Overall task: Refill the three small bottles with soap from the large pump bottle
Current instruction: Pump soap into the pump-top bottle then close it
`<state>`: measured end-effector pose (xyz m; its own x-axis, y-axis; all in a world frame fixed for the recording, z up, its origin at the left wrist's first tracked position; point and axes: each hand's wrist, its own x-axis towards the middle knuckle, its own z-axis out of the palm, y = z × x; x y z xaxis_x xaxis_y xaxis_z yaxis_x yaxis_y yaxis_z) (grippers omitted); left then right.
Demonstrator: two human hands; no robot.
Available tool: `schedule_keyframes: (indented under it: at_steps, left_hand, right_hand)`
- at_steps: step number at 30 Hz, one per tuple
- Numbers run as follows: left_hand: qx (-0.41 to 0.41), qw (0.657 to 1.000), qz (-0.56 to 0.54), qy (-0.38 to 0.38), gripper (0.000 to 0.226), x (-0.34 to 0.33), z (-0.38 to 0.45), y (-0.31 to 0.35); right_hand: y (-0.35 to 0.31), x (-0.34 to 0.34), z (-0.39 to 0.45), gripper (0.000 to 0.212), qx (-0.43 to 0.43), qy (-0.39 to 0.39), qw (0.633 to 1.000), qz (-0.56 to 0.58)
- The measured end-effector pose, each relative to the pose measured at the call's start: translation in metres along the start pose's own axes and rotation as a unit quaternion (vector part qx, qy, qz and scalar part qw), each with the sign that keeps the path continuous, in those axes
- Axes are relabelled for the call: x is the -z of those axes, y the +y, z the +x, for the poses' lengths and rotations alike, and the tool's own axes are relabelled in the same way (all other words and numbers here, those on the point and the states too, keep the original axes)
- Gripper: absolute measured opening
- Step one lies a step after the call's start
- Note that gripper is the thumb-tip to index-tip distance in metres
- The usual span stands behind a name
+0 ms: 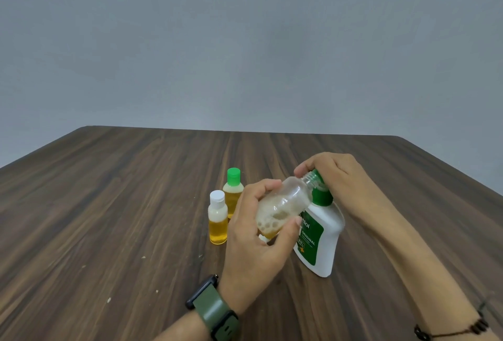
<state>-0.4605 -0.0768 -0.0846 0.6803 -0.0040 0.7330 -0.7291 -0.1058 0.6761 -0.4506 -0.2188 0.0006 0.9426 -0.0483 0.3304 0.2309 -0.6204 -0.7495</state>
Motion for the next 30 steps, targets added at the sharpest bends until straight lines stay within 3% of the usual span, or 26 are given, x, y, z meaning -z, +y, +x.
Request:
schedule_keyframes:
  at_steps: [18, 26, 30]
  left_hand:
    - [-0.001, 1.000, 0.001, 0.000, 0.043, 0.001, 0.000, 0.002]
    - [-0.005, 1.000, 0.001, 0.003, 0.042, -0.002, -0.003, 0.000]
    - [-0.008, 1.000, 0.003, 0.006, 0.042, 0.000, 0.000, 0.001]
  right_hand:
    - [-0.004, 0.003, 0.005, 0.035, -0.004, -0.012, 1.000, -0.016]
    - [0.010, -0.008, 0.000, 0.036, -0.017, 0.011, 0.999, 0.050]
    - [-0.001, 0.000, 0.004, 0.035, -0.008, -0.007, 1.000, 0.008]
